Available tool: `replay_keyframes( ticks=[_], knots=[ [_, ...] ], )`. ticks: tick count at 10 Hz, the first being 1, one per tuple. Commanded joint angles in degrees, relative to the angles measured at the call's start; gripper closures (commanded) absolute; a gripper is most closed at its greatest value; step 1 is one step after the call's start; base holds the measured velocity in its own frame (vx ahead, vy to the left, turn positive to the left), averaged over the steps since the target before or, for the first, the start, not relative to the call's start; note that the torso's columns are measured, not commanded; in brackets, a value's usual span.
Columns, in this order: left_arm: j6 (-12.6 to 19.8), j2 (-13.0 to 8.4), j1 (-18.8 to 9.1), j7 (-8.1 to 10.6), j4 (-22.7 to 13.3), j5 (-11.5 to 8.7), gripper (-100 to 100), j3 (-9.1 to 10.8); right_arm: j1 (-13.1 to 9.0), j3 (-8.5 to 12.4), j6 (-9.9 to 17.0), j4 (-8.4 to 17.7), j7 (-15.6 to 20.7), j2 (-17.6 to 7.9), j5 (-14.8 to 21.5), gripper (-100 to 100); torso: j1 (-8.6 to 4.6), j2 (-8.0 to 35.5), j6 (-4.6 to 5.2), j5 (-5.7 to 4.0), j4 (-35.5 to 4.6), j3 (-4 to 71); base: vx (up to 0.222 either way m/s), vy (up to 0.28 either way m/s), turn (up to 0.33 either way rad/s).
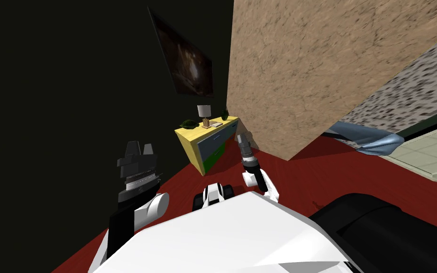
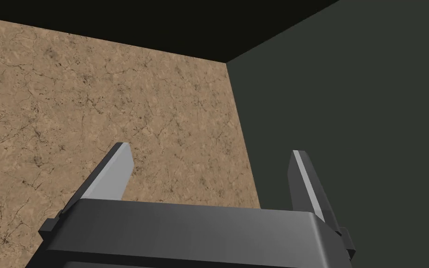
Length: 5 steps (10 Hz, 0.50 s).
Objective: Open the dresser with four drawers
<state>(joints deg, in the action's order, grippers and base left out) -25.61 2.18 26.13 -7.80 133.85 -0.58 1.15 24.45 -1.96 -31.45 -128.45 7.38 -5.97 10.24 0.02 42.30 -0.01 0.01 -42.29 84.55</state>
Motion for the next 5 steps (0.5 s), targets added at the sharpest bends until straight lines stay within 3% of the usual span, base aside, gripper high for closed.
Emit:
replay_keyframes(
  ticks=[1, 4, 5],
  knots=[
    [0.00, 0.00, 0.00, 0.00, 0.00, 0.00, 0, 0.00, -0.45, -1.42, 1.17, 1.32, 0.20, -1.28, 4.02, -100, 0.02, 0.05, 0.02, 0.01, -0.02, -0.02, 0.036, -0.019, 0.082],
    [0.00, 0.00, 0.00, 0.00, 0.00, 0.00, 0, 0.00, -0.99, -2.56, 1.95, 2.55, 0.43, -1.96, 8.67, -100, -0.06, -0.05, -0.01, -0.02, 0.01, 0.03, 0.036, -0.027, 0.069],
    [0.00, 0.00, 0.00, 0.00, 0.00, 0.00, 0, 0.00, -1.57, -3.79, 2.80, 3.89, 0.68, -2.52, 10.71, -100, -0.03, -0.02, 0.03, -0.01, 0.01, 0.03, 0.047, -0.024, 0.104]
  ],
)
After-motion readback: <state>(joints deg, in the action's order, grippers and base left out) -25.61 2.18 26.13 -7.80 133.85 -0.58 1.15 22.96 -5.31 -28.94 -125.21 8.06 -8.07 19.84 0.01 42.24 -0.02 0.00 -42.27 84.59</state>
